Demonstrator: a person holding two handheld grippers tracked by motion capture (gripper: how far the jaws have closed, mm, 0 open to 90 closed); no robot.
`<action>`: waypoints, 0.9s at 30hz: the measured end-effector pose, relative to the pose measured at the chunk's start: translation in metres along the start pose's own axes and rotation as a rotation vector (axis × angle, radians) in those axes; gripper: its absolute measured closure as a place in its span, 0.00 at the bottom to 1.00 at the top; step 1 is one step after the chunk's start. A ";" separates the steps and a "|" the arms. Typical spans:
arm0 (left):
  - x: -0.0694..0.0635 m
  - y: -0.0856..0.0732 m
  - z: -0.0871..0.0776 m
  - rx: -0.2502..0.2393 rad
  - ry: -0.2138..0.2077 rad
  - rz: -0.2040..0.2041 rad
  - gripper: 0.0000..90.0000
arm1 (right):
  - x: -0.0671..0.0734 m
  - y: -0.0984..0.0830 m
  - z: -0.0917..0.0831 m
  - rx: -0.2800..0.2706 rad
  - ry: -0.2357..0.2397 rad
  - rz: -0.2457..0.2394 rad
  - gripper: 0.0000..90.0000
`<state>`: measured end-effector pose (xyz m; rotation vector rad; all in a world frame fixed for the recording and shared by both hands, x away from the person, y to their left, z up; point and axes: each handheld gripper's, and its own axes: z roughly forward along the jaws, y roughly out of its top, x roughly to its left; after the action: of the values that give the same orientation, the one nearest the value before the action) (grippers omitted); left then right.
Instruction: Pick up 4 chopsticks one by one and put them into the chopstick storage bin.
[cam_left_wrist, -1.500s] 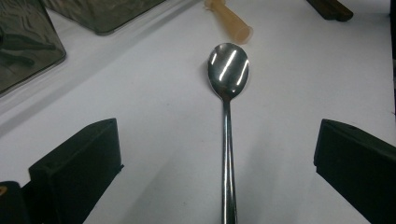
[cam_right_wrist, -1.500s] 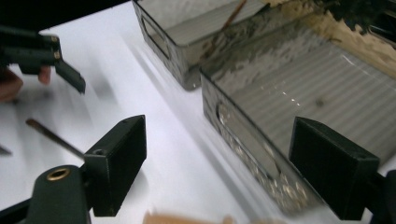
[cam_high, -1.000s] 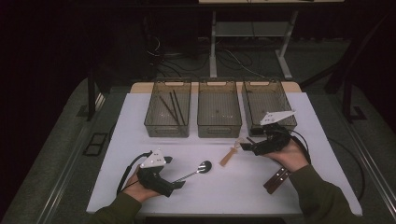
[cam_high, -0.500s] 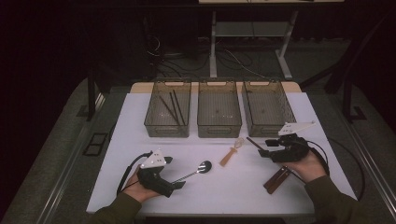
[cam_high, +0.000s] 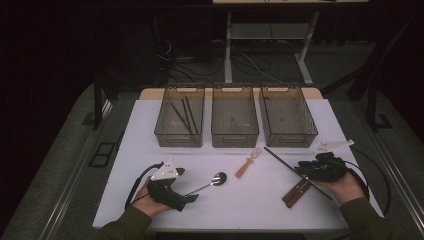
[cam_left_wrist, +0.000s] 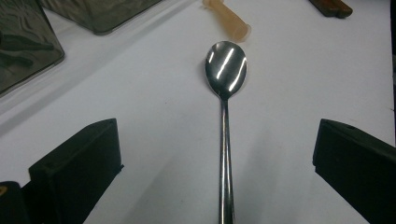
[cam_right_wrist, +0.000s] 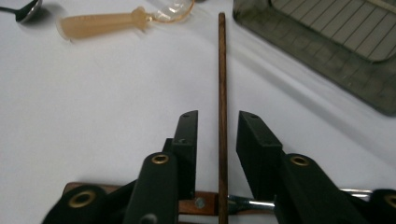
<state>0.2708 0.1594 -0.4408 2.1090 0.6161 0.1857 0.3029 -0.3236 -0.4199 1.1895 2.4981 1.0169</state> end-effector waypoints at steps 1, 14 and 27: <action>0.000 0.000 0.000 0.001 0.000 0.001 0.00 | 0.000 0.000 0.001 0.011 -0.002 0.005 0.79; -0.001 0.000 0.000 0.001 -0.002 0.002 0.00 | -0.005 -0.006 0.011 0.109 -0.016 -0.003 0.87; -0.001 0.000 -0.001 -0.002 -0.003 0.002 0.00 | -0.004 -0.008 0.013 0.151 -0.020 -0.031 0.90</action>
<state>0.2698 0.1594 -0.4400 2.1080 0.6122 0.1837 0.3065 -0.3231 -0.4353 1.1901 2.6087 0.8179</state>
